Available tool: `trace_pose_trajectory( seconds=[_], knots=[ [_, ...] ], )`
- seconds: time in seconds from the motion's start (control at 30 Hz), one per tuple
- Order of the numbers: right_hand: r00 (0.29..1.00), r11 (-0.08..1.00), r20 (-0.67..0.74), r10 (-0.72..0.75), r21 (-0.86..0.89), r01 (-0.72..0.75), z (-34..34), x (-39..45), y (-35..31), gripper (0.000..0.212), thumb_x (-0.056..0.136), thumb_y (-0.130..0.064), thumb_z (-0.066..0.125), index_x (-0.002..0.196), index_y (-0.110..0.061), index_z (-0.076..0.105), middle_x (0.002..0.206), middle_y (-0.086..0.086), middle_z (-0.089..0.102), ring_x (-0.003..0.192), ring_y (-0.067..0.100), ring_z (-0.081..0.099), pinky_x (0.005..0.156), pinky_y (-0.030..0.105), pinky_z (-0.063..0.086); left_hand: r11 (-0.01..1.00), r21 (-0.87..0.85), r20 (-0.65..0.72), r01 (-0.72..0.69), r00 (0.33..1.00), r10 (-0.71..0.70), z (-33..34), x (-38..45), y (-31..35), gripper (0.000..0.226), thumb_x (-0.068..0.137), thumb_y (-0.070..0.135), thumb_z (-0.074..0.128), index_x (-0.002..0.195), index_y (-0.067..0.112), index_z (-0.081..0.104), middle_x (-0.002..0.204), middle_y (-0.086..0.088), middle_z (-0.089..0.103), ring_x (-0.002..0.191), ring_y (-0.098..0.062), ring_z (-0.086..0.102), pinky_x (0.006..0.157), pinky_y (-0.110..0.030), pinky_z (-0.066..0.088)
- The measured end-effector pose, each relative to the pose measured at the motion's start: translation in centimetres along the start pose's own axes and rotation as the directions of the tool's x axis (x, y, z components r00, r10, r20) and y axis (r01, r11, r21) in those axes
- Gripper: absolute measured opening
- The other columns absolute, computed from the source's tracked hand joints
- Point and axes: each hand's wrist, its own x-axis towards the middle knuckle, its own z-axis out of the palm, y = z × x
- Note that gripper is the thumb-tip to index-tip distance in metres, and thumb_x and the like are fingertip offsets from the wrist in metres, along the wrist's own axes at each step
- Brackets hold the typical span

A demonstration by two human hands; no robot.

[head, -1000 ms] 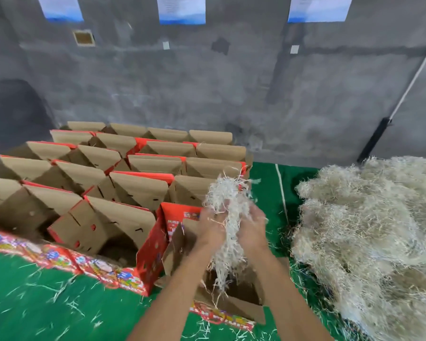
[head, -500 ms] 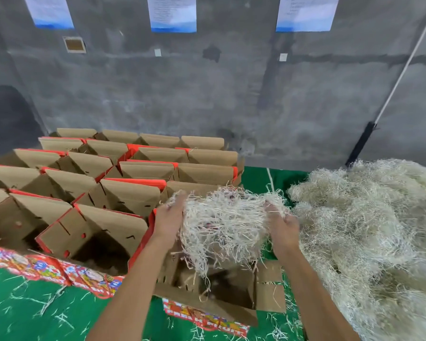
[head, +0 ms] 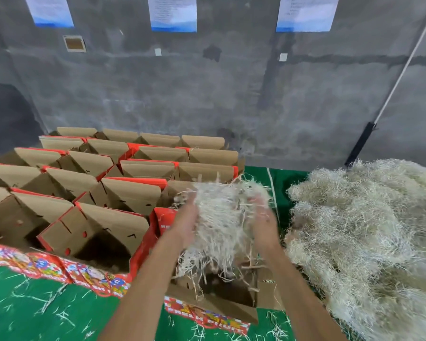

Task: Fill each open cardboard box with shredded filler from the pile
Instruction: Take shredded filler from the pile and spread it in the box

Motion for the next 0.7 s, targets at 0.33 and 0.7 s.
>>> trace_pose_trajectory(
  seconds=[0.33, 0.7],
  knots=[
    [0.977, 0.989, -0.179, -0.118, -0.108, 0.099, -3.3, 1.0, -1.4, 0.032, 0.096, -0.050, 0.056, 0.078, -0.024, 0.053, 0.054, -0.012, 0.050, 0.037, -0.002, 0.041, 0.036, 0.015, 0.034, 0.936, 0.262, -0.327, -0.237, 0.890, 0.317, -3.9, 0.9, -0.9, 0.077, 0.070, 0.091, 0.043, 0.079, 0.016, 0.059, 0.068, 0.007, 0.053, 0.057, -0.011, 0.049, 0.056, -0.035, 0.039],
    [0.984, 0.992, -0.174, -0.031, -0.125, 0.009, -6.6, 2.3, 0.7, 0.033, 0.099, -0.041, 0.058, 0.094, -0.009, 0.062, 0.068, 0.019, 0.063, 0.049, 0.026, 0.060, 0.044, 0.025, 0.056, 0.841, 0.541, -0.481, 0.020, 0.827, 0.290, -7.8, 2.6, -1.6, 0.064, 0.092, 0.055, 0.051, 0.136, 0.009, 0.048, 0.107, 0.002, 0.058, 0.105, -0.022, 0.060, 0.094, -0.043, 0.051]
  ],
)
